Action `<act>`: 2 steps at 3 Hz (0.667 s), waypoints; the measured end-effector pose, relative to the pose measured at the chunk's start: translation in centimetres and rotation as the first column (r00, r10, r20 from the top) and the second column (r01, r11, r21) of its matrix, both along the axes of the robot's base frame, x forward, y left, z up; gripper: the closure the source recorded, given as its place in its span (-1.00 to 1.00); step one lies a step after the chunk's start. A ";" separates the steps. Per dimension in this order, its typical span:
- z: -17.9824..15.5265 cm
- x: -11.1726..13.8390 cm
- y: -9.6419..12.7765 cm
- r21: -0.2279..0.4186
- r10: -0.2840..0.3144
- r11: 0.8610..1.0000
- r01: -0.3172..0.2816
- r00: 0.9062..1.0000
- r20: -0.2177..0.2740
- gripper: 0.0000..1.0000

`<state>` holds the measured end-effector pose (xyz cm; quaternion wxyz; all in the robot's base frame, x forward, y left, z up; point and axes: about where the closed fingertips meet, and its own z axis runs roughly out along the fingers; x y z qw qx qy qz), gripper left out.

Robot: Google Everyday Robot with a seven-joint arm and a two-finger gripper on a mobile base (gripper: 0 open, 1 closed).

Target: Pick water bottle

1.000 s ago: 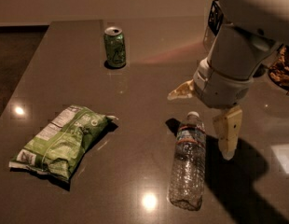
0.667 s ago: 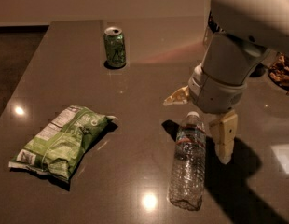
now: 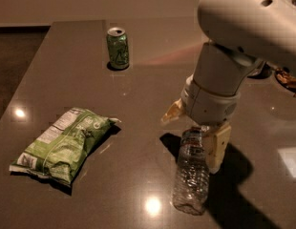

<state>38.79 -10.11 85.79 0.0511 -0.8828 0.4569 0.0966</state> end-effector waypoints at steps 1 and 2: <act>-0.4 -1.0 0.6 -0.035 0.029 0.999 -0.030 0.999 -0.017 -0.17; -0.3 -1.2 0.7 -0.072 0.036 0.997 -0.038 0.999 -0.023 0.30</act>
Offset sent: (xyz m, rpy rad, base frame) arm -0.0227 0.0008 -0.0004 -0.1370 0.0618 0.0520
